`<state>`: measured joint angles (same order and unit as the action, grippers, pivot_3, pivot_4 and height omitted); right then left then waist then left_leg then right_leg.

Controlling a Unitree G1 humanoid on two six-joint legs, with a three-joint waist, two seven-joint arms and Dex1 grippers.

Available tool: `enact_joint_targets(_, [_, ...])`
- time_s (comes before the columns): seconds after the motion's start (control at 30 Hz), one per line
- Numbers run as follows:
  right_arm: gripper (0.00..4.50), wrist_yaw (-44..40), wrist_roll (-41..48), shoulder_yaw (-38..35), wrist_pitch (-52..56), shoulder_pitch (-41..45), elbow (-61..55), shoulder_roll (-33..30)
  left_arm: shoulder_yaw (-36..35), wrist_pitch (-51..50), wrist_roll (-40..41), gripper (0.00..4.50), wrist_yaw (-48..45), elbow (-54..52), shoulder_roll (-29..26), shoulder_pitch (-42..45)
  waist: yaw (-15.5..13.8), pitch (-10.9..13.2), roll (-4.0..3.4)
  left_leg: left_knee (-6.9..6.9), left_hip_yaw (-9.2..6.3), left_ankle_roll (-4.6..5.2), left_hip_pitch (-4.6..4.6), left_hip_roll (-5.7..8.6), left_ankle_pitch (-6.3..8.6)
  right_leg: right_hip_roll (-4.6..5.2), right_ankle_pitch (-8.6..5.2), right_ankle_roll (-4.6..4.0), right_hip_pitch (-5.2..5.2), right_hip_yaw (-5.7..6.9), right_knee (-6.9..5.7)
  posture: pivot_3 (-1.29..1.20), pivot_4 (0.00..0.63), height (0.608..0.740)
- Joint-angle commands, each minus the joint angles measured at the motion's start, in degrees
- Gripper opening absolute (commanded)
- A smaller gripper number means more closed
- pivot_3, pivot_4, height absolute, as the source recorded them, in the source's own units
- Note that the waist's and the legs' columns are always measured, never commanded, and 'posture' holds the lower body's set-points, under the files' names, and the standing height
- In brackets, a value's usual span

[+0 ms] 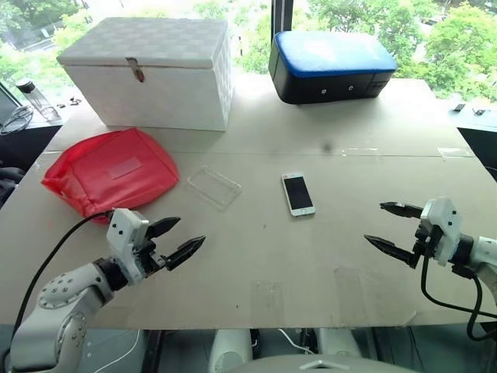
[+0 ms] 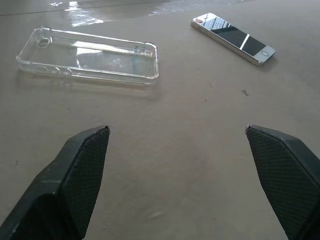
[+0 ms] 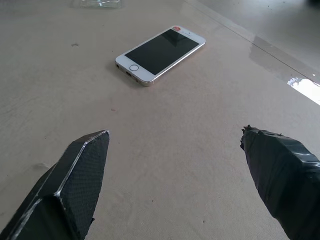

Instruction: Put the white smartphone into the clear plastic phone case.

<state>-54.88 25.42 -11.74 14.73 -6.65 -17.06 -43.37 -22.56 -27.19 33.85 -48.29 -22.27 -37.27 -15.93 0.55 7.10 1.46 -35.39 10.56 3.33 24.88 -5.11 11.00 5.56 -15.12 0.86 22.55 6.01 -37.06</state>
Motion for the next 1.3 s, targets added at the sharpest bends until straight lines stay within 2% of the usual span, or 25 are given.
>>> enact_joint_targets(0.03, [4.49, 0.1, 0.3, -1.1, -3.2, -0.2, -3.0, 1.3, -1.0, 2.4, -1.3, 4.45, -0.3, 0.7, -1.9, 2.5, -0.1, 0.0, 0.0, 0.0, 0.0, 0.0, 0.0, 0.0, 0.0, 0.0, 0.0, 0.0, 0.0, 0.0, 0.0, 0.0, 0.15, 0.734])
enact_joint_targets(0.13, [4.49, 1.2, 2.3, 1.0, -2.9, 0.9, -8.4, 3.6, 1.4, 4.6, -4.5, 4.45, -1.2, 5.7, -4.9, 10.2, -0.6, 0.1, -0.05, 0.02, -0.13, 0.0, 0.03, 0.01, 0.0, -0.05, 0.0, 0.01, -0.01, 0.2, 0.0, 0.0, 0.15, 0.734])
enact_joint_targets(0.27, [4.49, 0.2, 6.5, 3.3, 2.1, 2.0, -15.1, 2.6, 5.4, 6.1, -6.1, 4.45, -9.0, 13.8, -10.1, 17.6, -0.5, 0.1, -0.08, 0.01, -0.11, 0.0, 0.05, 0.02, 0.01, -0.03, 0.0, 0.02, 0.0, 0.34, 0.01, 0.0, 0.15, 0.734])
enact_joint_targets(0.43, [4.49, -0.7, 11.8, 2.9, 7.0, 2.9, -21.1, -0.6, 15.9, 19.1, -14.6, 4.45, -23.2, 28.3, -16.0, 28.1, -0.5, 0.1, -0.1, 0.02, -0.08, 0.04, 0.12, 0.08, 0.05, 0.02, 0.01, 0.01, 0.02, 0.38, 0.11, 0.0, 0.15, 0.734])
enact_joint_targets(0.67, [4.49, 2.7, 12.4, 2.0, 10.0, 1.4, -24.8, -2.2, 28.8, 35.0, -26.9, 4.45, -31.4, 57.1, -10.3, 54.4, -1.9, 0.1, -0.02, -0.19, -0.23, 0.25, 0.37, 0.13, 0.01, -0.23, 0.03, 0.04, 0.04, 0.62, 0.12, 0.0, 0.15, 0.734])
enact_joint_targets(0.77, [4.49, 3.9, 12.6, 1.9, 10.5, 0.6, -26.3, -2.1, 33.0, 40.6, -32.5, 4.45, -32.5, 68.9, -7.4, 62.3, -1.4, 0.1, -0.03, -1.0, -0.62, 0.37, 1.07, 0.02, -0.02, -0.46, 0.14, 0.23, 0.2, 0.87, 0.07, 0.0, 0.15, 0.734])
enact_joint_targets(0.87, [4.5, 5.8, 13.0, 1.6, 11.6, 0.2, -27.3, -1.8, 36.3, 45.0, -37.5, 3.74, -31.6, 78.4, -5.0, 67.8, -1.0, 0.2, 0.05, -1.16, -0.68, 0.46, 1.1, 0.14, 0.12, -0.46, 0.09, 0.36, 0.15, 0.79, 0.05, 0.0, 0.15, 0.734])
enact_joint_targets(1.07, [4.5, 10.1, 15.3, -0.9, 12.8, -0.6, -29.5, -0.4, 37.3, 44.5, -39.6, 0.99, -36.5, 85.5, -3.6, 72.1, -1.2, 0.2, 0.09, -1.21, -0.94, 0.43, 1.07, 0.21, 0.14, -0.5, 0.0, 0.45, 0.16, 0.79, -0.22, 0.0, 0.15, 0.734])
enact_joint_targets(1.13, [4.5, 11.1, 14.6, -0.8, 12.6, -1.4, -30.3, -0.2, 35.9, 42.6, -37.9, 0.27, -38.8, 84.8, -3.5, 71.7, -1.2, 0.2, 0.09, -1.26, -0.98, 0.47, 1.06, 0.18, 0.17, -0.48, -0.01, 0.45, 0.15, 0.78, -0.28, 0.0, 0.15, 0.734])
enact_joint_targets(1.17, [4.5, 11.8, 14.1, -0.6, 12.4, -1.7, -30.6, -0.1, 35.2, 41.3, -36.9, 0.05, -40.1, 84.0, -3.5, 71.3, -1.2, 0.2, 0.1, -1.28, -0.98, 0.63, 1.07, 0.18, 0.27, -0.46, -0.01, 0.46, 0.15, 0.77, -0.31, 0.0, 0.15, 0.734])
enact_joint_targets(1.23, [4.5, 13.3, 14.1, -0.3, 12.9, -2.2, -31.1, 0.3, 33.9, 37.9, -34.5, 0.05, -42.7, 79.4, -3.5, 69.2, -1.1, 0.2, 0.09, -1.39, -0.99, 0.65, 1.09, 0.18, 0.28, -0.44, -0.01, 0.46, 0.15, 0.76, -0.36, 0.0, 0.15, 0.734])
enact_joint_targets(1.3, [4.5, 15.1, 12.9, 0.1, 13.2, -2.7, -31.4, 0.6, 31.4, 27.7, -29.0, 0.05, -42.6, 66.2, -2.9, 63.8, -1.0, 0.2, 0.09, -1.44, -0.99, 0.65, 1.09, 0.19, 0.28, -0.41, -0.01, 0.47, 0.15, 0.74, -0.42, 0.0, 0.15, 0.734])
